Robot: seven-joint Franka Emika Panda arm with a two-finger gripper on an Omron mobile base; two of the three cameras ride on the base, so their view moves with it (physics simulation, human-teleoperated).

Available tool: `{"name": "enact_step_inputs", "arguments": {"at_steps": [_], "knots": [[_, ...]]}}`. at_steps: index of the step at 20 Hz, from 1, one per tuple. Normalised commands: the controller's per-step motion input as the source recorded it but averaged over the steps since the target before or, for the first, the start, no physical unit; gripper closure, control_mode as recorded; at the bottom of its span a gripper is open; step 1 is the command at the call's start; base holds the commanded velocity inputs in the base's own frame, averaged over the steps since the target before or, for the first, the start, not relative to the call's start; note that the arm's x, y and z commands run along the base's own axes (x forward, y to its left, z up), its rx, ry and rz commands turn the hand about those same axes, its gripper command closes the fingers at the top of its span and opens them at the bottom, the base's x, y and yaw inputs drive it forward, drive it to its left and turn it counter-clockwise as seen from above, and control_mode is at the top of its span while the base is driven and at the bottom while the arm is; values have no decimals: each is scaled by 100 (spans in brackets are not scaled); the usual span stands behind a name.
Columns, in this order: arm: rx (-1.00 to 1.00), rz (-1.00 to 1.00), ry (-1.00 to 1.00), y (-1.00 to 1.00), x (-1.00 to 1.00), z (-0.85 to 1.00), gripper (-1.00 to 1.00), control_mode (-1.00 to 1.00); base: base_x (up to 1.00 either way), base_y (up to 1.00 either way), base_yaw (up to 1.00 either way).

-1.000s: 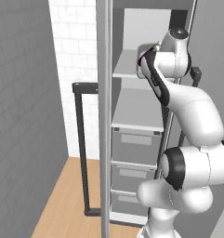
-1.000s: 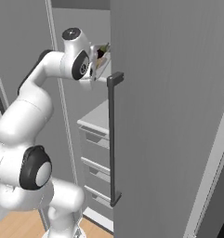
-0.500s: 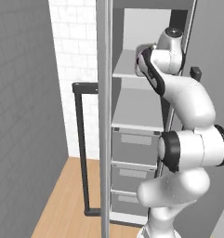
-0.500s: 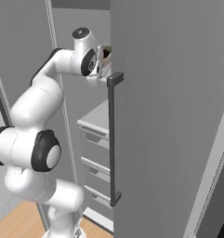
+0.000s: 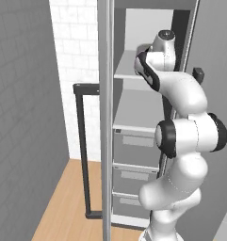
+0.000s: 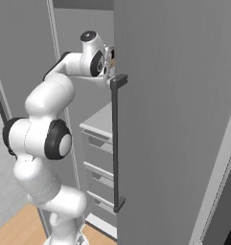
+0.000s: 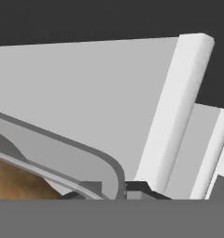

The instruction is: Take the meat container that has the shrimp and place it on the second highest rack of the freezer. Then take the vegetable container that has the sweet potato and eggplant and place it on the highest rack of the freezer.

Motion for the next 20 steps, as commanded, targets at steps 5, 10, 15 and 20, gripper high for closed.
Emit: {"name": "enact_step_inputs", "arguments": {"at_steps": [5,10,15,20], "knots": [[0,-3,0,-3,43,-19,100,-100,0,0,0],[-6,-2,0,0,21,-29,-100,-100,0,0,0],[-1,0,-3,3,30,0,-100,-100,0,0,0],[-1,0,-14,7,2,3,-100,-100,0,0,0]]}}
